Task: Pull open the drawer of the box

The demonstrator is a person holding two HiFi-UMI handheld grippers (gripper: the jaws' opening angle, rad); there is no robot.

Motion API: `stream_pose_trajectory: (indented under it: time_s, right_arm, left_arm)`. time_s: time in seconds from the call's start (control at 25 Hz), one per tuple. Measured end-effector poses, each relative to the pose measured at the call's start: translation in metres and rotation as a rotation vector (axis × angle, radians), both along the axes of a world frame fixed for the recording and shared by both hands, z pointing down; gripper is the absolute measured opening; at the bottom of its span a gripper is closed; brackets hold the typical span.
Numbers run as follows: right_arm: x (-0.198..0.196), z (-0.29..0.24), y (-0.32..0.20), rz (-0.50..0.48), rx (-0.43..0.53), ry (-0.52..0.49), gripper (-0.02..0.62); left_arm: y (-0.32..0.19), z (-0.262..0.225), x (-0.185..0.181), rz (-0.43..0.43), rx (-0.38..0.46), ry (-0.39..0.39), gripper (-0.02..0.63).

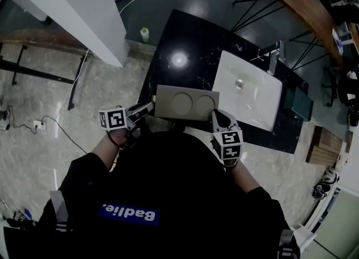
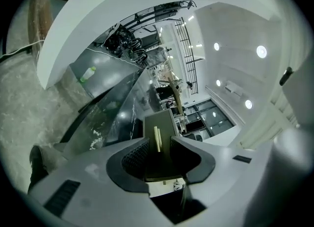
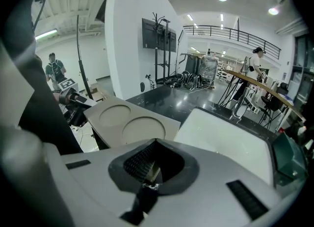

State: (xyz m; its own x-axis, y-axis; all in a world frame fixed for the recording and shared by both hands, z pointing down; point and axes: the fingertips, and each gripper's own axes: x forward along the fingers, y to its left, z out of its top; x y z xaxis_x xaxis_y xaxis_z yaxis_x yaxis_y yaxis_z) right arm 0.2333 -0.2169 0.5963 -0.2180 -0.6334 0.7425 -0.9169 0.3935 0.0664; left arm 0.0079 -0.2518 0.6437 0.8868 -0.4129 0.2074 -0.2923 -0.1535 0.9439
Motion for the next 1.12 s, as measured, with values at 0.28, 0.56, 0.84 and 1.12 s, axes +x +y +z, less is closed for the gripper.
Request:
stream_pose_trajectory:
  time_s: [0.28, 0.56, 0.84, 1.12]
  right_arm:
    - [0.0, 0.001, 0.0, 0.01, -0.008, 0.009, -0.002]
    - [0.001, 0.001, 0.0, 0.019, -0.011, 0.011, -0.002]
    - [0.001, 0.002, 0.0, 0.023, -0.016, 0.015, -0.002]
    - [0.001, 0.001, -0.001, 0.025, -0.019, 0.021, -0.002]
  left_arm:
    - [0.002, 0.007, -0.001, -0.012, -0.071, 0.056, 0.073]
    - [0.001, 0.006, 0.001, -0.01, -0.067, 0.083, 0.029]
    - [0.001, 0.006, 0.001, 0.011, -0.04, 0.058, 0.028]
    - [-0.001, 0.005, -0.011, 0.003, -0.038, 0.04, 0.026]
